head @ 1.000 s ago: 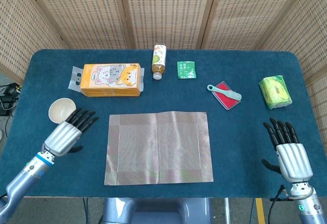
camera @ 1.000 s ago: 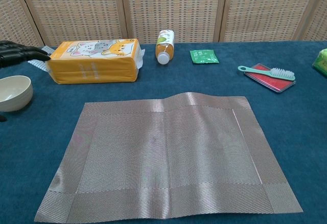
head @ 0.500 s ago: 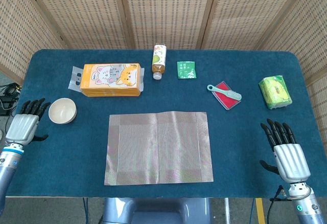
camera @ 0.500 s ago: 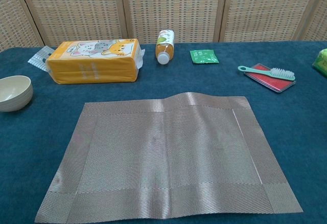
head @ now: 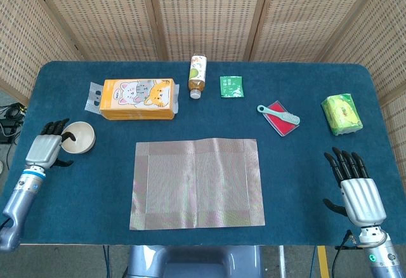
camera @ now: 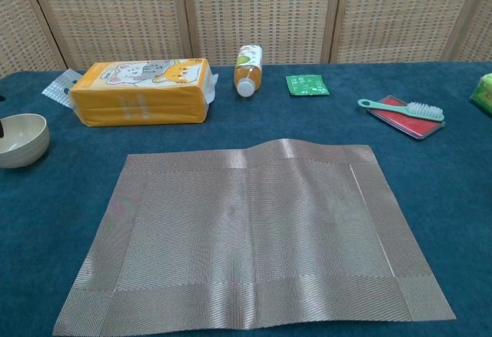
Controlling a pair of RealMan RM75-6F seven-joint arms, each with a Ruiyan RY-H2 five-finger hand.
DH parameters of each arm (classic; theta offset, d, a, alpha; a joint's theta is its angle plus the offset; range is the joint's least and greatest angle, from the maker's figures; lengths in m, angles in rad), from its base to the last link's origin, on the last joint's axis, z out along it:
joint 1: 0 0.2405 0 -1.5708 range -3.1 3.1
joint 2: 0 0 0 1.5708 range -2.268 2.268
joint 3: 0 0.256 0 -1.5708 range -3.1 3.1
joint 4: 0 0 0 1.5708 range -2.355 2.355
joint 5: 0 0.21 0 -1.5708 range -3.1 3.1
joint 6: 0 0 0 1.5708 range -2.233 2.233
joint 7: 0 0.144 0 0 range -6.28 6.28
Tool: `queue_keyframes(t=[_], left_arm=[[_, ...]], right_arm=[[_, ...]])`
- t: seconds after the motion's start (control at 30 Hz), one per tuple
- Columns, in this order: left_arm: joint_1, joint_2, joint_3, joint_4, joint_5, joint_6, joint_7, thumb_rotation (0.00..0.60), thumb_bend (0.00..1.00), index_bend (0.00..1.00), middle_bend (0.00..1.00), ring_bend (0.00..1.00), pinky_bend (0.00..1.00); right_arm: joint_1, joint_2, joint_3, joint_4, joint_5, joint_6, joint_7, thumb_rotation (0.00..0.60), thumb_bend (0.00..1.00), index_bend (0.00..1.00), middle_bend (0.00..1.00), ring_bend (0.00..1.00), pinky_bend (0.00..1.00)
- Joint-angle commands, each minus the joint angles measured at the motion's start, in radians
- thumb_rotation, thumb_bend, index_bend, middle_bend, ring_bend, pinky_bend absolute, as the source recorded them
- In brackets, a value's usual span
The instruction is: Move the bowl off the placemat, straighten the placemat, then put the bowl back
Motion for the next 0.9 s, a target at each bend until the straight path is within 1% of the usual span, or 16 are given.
queue_keyframes(t=[0.03, 0.2, 0.3, 0.5, 0.67, 0.83, 0.9], left_arm=[[-0.013, -0.026, -0.009, 0.035, 0.002, -0.026, -0.008, 0.600, 0.17, 0.43, 0.00, 0.00, 0.00], [-0.021, -0.044, -0.018, 0.063, -0.001, -0.052, -0.014, 0.600, 0.34, 0.47, 0.00, 0.00, 0.00], [-0.024, -0.051, -0.021, 0.074, 0.001, -0.060, -0.012, 0.600, 0.40, 0.50, 0.00, 0.00, 0.00], [-0.022, -0.048, -0.026, 0.065, 0.007, -0.061, -0.007, 0.600, 0.43, 0.58, 0.00, 0.00, 0.00], [-0.015, -0.026, -0.029, 0.018, 0.024, -0.030, -0.001, 0.600, 0.43, 0.62, 0.00, 0.00, 0.00], [-0.001, 0.030, -0.028, -0.114, 0.074, 0.071, 0.029, 0.600, 0.43, 0.64, 0.00, 0.00, 0.00], [0.005, 0.063, -0.023, -0.198, 0.105, 0.117, 0.051, 0.600, 0.43, 0.65, 0.00, 0.00, 0.00]], right_arm=[[0.001, 0.000, 0.001, 0.002, 0.002, -0.002, 0.001, 0.600, 0.00, 0.00, 0.00, 0.00, 0.00], [0.002, 0.000, 0.002, 0.004, 0.005, -0.005, 0.004, 0.600, 0.00, 0.00, 0.00, 0.00, 0.00], [0.003, 0.000, 0.002, 0.003, 0.006, -0.007, 0.006, 0.600, 0.00, 0.00, 0.00, 0.00, 0.00], [0.003, 0.000, 0.001, 0.003, 0.004, -0.007, 0.007, 0.600, 0.00, 0.00, 0.00, 0.00, 0.00], [0.003, 0.002, 0.001, 0.002, 0.003, -0.006, 0.009, 0.600, 0.00, 0.00, 0.00, 0.00, 0.00], [0.002, 0.004, 0.001, 0.001, 0.004, -0.005, 0.013, 0.600, 0.00, 0.00, 0.00, 0.00, 0.00], [0.002, 0.005, 0.002, 0.000, 0.003, -0.004, 0.016, 0.600, 0.00, 0.00, 0.00, 0.00, 0.00]])
